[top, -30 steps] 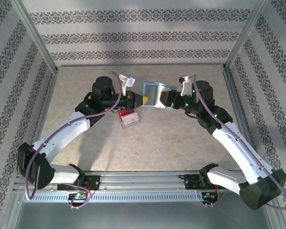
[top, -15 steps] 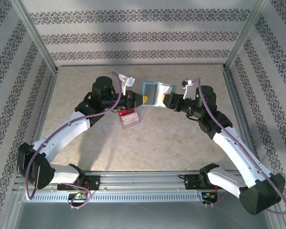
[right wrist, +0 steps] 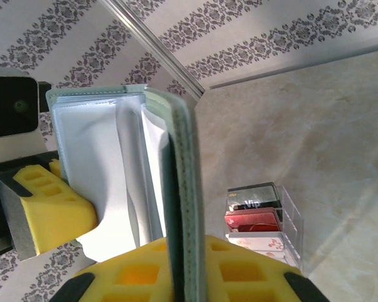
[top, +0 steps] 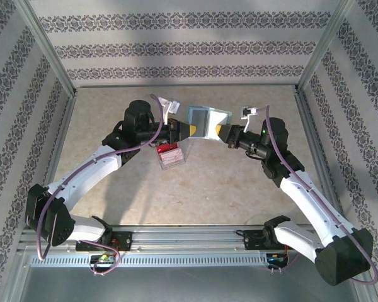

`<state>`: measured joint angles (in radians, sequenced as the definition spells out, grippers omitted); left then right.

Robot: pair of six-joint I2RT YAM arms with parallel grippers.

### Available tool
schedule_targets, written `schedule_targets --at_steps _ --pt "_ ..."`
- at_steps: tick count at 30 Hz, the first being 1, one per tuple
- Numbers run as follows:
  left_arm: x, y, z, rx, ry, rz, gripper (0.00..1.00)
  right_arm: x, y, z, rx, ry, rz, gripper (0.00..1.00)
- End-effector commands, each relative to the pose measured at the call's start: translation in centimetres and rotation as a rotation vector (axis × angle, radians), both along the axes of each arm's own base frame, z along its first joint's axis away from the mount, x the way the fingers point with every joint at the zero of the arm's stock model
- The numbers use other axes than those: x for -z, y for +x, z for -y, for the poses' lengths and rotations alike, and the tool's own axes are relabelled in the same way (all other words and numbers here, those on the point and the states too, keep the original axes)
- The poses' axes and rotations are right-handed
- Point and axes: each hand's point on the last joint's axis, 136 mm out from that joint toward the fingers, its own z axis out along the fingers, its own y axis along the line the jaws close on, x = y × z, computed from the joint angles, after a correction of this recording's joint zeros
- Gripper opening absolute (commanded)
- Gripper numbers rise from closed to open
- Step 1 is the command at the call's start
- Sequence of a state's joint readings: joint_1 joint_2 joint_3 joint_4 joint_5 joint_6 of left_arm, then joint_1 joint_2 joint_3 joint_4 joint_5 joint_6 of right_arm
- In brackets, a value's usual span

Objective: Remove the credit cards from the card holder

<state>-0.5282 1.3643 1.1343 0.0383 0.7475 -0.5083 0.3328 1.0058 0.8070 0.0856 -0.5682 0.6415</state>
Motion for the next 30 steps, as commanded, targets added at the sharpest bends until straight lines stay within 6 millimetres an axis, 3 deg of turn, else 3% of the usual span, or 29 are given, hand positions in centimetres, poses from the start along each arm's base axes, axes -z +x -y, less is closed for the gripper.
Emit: schedule_targets --at_steps 1,10,20,24,30 --pt "-2.8 -0.4 0.6 0.05 -0.072 0.067 0.12 -1.0 0.0 -0.2 -0.015 0.044 0.038 0.11" --pt "-3.1 -0.4 0.3 0.043 -0.101 0.062 0.21 -1.3 -0.1 0.2 0.001 0.054 0.046 0.05" --pt "-3.9 -0.3 0.0 0.051 -0.166 0.054 0.25 -0.9 0.2 0.4 0.018 0.056 0.032 0.01" --pt "-4.1 -0.2 -0.1 0.052 -0.179 0.053 0.32 -0.9 0.2 0.4 0.019 0.055 0.032 0.01" --pt "-4.2 0.2 0.0 0.054 -0.2 0.047 0.31 -1.2 0.1 0.3 0.012 0.054 0.041 0.0"
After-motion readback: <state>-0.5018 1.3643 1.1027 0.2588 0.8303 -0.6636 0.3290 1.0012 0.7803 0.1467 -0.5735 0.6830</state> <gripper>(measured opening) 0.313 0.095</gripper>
